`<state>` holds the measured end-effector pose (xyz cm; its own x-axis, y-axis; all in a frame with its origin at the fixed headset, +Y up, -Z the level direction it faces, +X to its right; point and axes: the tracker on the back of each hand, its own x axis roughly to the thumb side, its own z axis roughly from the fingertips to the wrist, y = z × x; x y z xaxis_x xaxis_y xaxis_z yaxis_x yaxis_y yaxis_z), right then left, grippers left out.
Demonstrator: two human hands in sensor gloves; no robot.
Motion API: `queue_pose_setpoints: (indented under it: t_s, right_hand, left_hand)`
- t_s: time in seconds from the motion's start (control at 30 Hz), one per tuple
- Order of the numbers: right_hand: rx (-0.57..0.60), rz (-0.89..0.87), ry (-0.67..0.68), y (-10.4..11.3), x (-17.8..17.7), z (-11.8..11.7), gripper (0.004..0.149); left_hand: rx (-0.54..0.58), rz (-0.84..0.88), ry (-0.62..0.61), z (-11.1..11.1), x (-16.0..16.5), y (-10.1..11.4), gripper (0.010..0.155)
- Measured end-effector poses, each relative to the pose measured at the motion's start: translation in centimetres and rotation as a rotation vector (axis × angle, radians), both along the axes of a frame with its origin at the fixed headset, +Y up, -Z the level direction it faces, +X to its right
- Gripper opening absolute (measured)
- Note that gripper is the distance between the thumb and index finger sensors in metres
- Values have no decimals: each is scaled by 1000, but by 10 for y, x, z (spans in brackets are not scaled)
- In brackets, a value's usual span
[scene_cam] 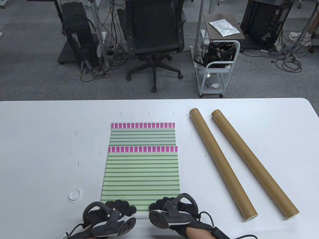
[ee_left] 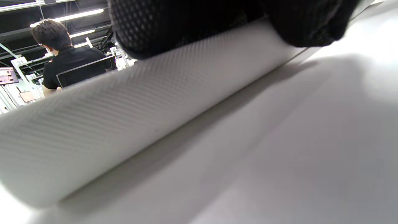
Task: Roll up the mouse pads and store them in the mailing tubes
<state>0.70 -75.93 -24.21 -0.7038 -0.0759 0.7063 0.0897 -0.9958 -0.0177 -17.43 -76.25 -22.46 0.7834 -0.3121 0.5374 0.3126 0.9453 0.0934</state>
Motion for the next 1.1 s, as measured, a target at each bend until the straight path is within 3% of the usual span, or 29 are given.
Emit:
queue_pose_setpoints:
  t_s: [0.2, 0.27, 0.37, 0.43, 0.53, 0.63, 0.7, 0.97, 1.0, 1.07, 1.1]
  right_hand:
    - [-195, -25, 35, 1, 0, 5, 48]
    - [-183, -17, 23, 0, 1, 3, 47]
    - [-194, -4, 8, -2, 4, 3, 49]
    - [-188, 0, 12, 1, 4, 2, 47]
    - [-116, 45, 31, 8, 2, 6, 47]
    - [-51, 102, 58, 3, -5, 13, 56]
    - [7, 124, 67, 4, -8, 14, 53]
    - [-92, 35, -13, 0, -3, 2, 46]
    - [-103, 33, -18, -1, -2, 1, 46]
    - [-111, 33, -23, -1, -2, -1, 45]
    - [-120, 29, -28, -1, -1, -1, 45]
  left_hand:
    - [-129, 15, -30, 10, -1, 5, 51]
    - [-66, 12, -41, 11, -3, 2, 59]
    - [-77, 12, -43, 9, -4, 0, 46]
    - [-108, 28, -14, 6, -3, -1, 45]
    - [-168, 73, 41, 0, -5, -2, 44]
    - [-213, 112, 60, -5, -8, -3, 43]
    - [-204, 103, 57, -5, -7, -2, 43]
    - [-60, 1, 0, 5, -2, 1, 43]
    - [-67, 3, -18, 6, -2, 2, 45]
    - [-98, 23, -33, 6, -5, 1, 62]
    - [-88, 19, -31, 5, -5, 0, 62]
